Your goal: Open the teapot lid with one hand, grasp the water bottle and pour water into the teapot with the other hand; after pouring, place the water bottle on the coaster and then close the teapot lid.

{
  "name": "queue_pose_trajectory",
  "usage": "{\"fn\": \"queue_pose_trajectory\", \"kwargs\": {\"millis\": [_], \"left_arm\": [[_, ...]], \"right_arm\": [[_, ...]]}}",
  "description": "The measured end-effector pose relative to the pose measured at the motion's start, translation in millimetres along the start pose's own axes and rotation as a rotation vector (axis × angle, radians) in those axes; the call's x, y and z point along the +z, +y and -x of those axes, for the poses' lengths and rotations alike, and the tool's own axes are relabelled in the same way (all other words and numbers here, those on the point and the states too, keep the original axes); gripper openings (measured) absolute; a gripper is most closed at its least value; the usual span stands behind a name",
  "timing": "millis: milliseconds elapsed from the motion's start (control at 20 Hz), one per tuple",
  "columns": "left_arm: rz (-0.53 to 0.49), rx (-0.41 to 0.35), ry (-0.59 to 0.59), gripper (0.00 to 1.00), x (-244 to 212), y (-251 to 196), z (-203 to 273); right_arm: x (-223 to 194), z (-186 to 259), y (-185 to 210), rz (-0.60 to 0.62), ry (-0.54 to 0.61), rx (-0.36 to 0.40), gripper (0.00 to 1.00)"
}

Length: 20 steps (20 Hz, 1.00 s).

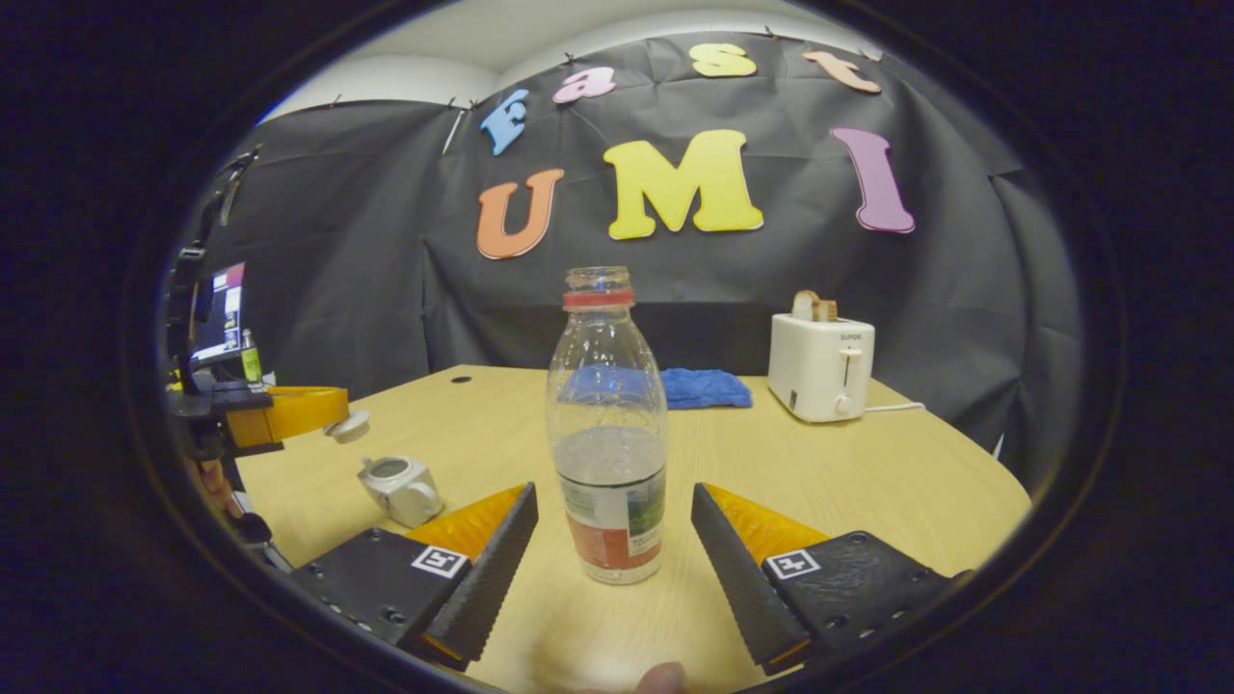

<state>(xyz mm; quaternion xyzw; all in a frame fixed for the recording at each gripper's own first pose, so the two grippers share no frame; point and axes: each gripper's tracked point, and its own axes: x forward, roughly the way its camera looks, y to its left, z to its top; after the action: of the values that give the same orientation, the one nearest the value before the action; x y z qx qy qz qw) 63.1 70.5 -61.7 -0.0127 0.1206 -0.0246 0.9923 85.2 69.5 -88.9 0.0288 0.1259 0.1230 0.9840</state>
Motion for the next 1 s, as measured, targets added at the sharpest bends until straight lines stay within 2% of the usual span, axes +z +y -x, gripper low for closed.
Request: {"fn": "queue_pose_trajectory", "kwargs": {"millis": [350,500,600,700,800,1000], "left_arm": [[0.037,0.007,-0.026,0.03,5.0,19.1,12.8],[0.048,-0.002,-0.042,0.03,7.1,21.8,15.6],[0.050,0.001,-0.045,0.02,7.8,25.8,18.3],[0.057,0.007,-0.043,0.03,5.8,30.5,18.5],[0.067,0.010,-0.043,0.03,4.9,35.0,20.2],[0.067,0.023,-0.055,0.03,5.7,48.5,22.9]], "right_arm": [[10.5,-12.8,3.9,-0.019,-0.014,-0.021,0.96],[12.1,-13.5,5.1,-0.012,-0.011,-0.038,0.81],[16.7,-11.3,6.2,0.008,-0.018,-0.050,0.75],[18.8,-11.0,12.5,0.030,-0.015,-0.038,0.74],[24.2,-8.7,20.5,0.090,-0.027,-0.022,0.72],[34.4,-14.7,35.7,0.290,-0.023,0.002,0.71]]}}
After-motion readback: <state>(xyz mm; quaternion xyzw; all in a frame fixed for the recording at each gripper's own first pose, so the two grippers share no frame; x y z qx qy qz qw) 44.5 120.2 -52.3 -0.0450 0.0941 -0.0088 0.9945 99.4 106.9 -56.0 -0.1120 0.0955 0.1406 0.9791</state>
